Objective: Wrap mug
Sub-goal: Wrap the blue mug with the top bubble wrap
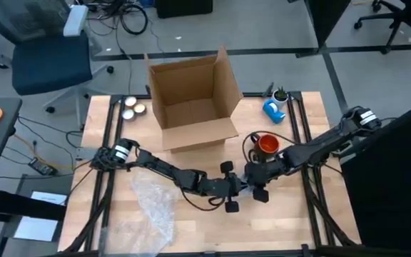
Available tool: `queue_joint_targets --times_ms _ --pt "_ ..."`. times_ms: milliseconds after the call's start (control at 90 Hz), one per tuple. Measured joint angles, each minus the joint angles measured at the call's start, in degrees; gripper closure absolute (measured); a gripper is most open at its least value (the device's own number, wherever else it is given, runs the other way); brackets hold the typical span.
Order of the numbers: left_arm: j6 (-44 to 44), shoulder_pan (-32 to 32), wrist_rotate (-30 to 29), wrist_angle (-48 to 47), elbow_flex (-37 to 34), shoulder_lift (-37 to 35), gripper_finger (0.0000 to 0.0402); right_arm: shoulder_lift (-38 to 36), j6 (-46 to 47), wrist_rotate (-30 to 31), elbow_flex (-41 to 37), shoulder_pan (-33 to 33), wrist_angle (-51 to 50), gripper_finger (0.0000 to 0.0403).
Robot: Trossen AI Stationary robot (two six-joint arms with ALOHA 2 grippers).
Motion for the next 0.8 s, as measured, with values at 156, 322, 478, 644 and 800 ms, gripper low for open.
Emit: queue_joint_targets --times_ms 156,322,478,644,800 --pt "0.0 0.1 0.0 0.0 0.0 0.0 0.0386 -1.0 0.4 -0.2 0.0 0.0 -0.7 0.0403" --pt "0.0 0.1 0.0 -0.1 0.0 0.0 0.0386 -1.8 1.0 -0.6 0.1 0.0 -1.3 0.0403" --pt "0.0 0.1 0.0 -0.3 0.0 0.0 0.0386 -4.5 1.3 -0.7 0.1 0.0 -2.0 0.0403" --pt "0.0 0.2 -0.1 -0.3 0.0 0.0 0.0386 -9.3 1.4 1.4 0.2 0.0 -2.7 0.0403" --pt "0.0 0.2 -0.1 -0.3 0.0 0.0 0.0386 -9.6 1.4 1.6 0.2 0.1 -2.2 0.0403"
